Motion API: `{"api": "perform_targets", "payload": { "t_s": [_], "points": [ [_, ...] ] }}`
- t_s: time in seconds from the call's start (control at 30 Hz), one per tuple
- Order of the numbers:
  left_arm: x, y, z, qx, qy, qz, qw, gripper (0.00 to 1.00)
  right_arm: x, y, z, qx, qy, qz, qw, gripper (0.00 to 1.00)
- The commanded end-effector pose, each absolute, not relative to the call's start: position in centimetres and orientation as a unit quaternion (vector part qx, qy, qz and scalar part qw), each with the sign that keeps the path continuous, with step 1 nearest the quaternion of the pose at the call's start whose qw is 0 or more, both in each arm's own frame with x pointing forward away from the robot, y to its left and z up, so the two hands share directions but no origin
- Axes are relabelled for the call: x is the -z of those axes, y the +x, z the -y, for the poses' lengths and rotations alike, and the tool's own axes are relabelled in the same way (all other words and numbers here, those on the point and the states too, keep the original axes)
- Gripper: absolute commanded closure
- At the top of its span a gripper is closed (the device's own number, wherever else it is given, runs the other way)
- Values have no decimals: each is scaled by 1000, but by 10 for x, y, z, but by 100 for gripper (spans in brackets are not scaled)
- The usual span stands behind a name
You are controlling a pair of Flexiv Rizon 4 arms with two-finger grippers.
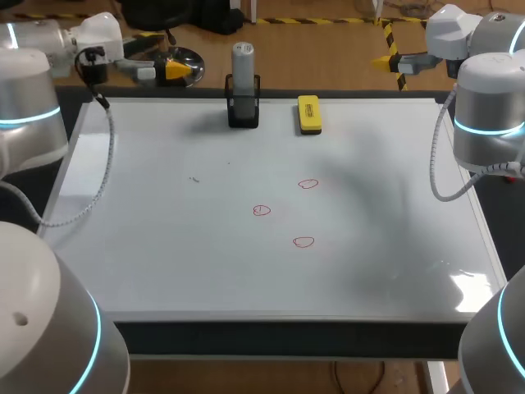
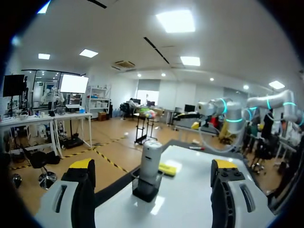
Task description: Pick up the inspection probe, press it on each red-marked spot on the whiteboard one by one, put down the probe, pick up the eraser, and wipe off all the red marks.
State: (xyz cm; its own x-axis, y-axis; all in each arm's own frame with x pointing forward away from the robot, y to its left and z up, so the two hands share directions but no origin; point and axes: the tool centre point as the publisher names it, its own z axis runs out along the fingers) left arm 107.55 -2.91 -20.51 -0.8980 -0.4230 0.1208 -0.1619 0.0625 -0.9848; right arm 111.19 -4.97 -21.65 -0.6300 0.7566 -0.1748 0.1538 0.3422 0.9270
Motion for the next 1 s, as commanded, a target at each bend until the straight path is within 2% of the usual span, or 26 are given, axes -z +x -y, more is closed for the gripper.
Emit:
{"api": "perform_targets", "payload": {
  "t_s": [0.03,0.37,1.0],
  "points": [
    [214,1086,40,669,-167,-722,65,0,217,1112,50,-489,300,-759,308,0],
    [225,1086,73,680,-109,-724,23,0,217,1112,50,-489,300,-759,308,0],
    [250,1097,102,705,-70,-706,-12,0,217,1112,50,-489,300,-759,308,0]
  ]
}}
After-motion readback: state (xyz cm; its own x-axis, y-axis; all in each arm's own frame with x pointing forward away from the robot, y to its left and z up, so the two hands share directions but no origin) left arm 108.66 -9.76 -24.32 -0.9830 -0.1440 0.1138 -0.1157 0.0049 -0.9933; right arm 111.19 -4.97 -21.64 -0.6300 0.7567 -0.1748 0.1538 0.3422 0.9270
